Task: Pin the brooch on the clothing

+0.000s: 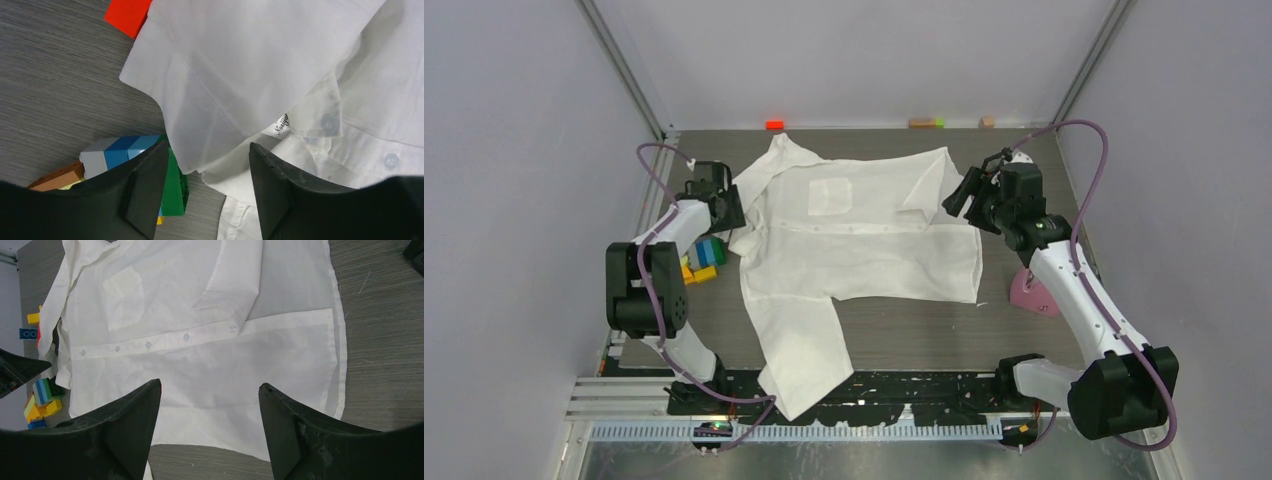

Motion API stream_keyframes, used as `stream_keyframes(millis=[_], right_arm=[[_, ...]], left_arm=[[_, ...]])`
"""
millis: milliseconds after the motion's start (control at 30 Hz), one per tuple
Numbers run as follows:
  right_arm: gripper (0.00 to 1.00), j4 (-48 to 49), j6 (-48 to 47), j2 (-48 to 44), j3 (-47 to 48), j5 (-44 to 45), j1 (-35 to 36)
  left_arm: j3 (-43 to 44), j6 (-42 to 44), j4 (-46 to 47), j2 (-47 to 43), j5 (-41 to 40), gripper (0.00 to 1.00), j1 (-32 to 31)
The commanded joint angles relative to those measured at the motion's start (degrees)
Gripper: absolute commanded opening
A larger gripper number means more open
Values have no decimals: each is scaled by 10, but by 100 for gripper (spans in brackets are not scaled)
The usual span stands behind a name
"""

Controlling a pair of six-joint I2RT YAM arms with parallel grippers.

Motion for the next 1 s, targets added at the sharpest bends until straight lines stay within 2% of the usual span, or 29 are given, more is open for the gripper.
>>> stream_keyframes(millis=[0, 133, 300, 467, 567, 967], right_arm=[[76, 8, 9, -6, 1, -8, 0], [74, 4, 9, -11, 1, -7, 0], [74, -7, 3, -29, 7, 2, 1], [73, -20, -1, -47, 11, 13, 0], [73, -21, -3, -56, 10, 26, 0], [72, -11, 1, -34, 12, 94, 0]], left_arm=[[23, 20, 23, 17, -34, 58, 1], [33, 30, 22, 28, -46, 35, 1], [51, 34, 28, 23, -50, 1, 1], [107, 27, 41, 13, -17, 0, -4], [171, 34, 45, 35, -4, 0, -25], [527, 42, 14, 281, 76, 0, -104]])
